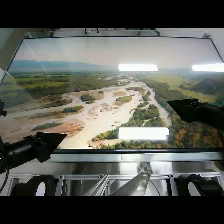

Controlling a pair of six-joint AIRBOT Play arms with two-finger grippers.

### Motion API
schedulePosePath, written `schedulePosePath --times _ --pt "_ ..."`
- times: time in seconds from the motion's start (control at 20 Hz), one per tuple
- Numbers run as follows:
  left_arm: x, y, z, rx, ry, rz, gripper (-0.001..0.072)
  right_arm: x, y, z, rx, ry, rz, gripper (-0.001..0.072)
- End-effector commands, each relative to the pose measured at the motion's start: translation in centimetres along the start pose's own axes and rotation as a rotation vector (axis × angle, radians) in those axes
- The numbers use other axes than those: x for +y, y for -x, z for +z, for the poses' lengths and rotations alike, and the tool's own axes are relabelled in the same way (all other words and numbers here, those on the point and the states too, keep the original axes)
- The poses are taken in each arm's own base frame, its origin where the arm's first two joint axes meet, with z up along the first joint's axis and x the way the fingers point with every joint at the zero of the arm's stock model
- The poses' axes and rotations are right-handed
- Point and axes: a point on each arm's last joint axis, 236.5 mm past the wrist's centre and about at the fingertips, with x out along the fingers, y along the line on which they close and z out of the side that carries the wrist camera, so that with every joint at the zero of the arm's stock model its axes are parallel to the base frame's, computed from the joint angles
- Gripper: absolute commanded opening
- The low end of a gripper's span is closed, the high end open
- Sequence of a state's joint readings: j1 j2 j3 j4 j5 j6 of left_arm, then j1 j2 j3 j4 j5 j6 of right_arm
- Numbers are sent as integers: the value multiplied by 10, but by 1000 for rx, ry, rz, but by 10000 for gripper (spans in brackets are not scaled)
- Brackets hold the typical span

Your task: Fold the shirts.

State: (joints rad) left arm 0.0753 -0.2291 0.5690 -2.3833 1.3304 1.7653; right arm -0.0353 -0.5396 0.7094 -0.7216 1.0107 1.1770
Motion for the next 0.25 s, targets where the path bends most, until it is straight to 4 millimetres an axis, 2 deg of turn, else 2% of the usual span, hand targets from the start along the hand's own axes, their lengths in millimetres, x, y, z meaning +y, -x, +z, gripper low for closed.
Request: schedulePosePath --times 0.0,0.2 --pt "-4 -5 -5 3 -17 -21 13 2 0 -2 2 0 6 21" --pt "-4 -5 7 -49 -23 -18 13 2 0 -2 2 0 6 22"
